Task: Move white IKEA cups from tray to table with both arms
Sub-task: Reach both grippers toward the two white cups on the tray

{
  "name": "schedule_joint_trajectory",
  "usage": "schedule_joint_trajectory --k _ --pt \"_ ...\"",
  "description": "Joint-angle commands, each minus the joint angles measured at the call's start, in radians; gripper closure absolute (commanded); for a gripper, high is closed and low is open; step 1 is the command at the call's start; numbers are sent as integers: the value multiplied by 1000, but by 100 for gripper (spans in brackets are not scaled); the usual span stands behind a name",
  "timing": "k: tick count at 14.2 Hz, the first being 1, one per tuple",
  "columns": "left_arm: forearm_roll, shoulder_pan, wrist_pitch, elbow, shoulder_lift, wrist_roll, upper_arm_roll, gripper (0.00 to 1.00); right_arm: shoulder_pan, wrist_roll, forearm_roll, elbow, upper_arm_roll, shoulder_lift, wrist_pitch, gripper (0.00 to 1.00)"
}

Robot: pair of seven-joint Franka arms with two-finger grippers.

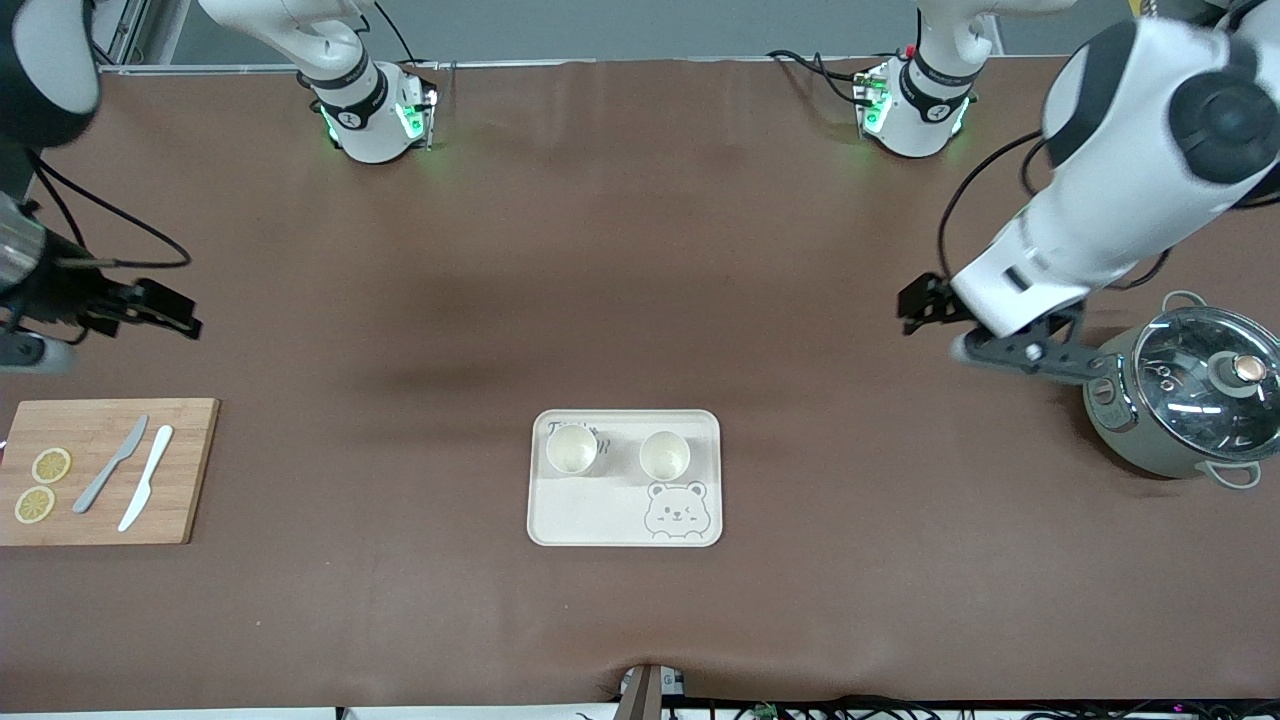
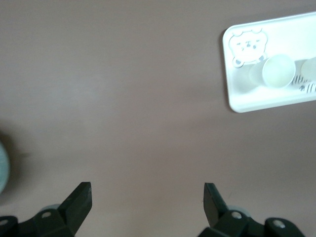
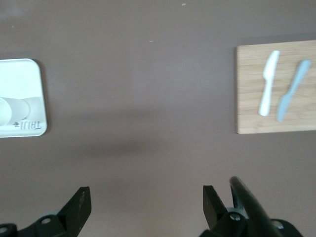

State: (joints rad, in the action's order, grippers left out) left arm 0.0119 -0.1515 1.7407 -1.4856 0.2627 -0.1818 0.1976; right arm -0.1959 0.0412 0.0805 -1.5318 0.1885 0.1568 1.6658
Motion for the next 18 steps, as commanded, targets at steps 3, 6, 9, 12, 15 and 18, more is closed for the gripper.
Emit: schedule_joint_trajectory --k 3,6,9,12,15,18 --pt "-26 -126 86 232 288 -134 -35 0 -80 63 79 10 3 110 115 0" --pt "-27 -286 137 327 430 -174 -175 0 -134 153 145 15 3 173 187 0" --pt "-18 -422 207 409 533 -263 -291 0 -201 285 165 21 3 248 280 0" --pt "-18 -437 322 410 596 -320 -288 0 -261 359 166 24 2 325 374 0" --pt "-18 -448 393 412 648 -324 -297 0 -269 370 231 33 2 394 416 0" --pt "-18 -476 460 412 685 -332 -299 0 -269 371 260 65 2 467 465 0"
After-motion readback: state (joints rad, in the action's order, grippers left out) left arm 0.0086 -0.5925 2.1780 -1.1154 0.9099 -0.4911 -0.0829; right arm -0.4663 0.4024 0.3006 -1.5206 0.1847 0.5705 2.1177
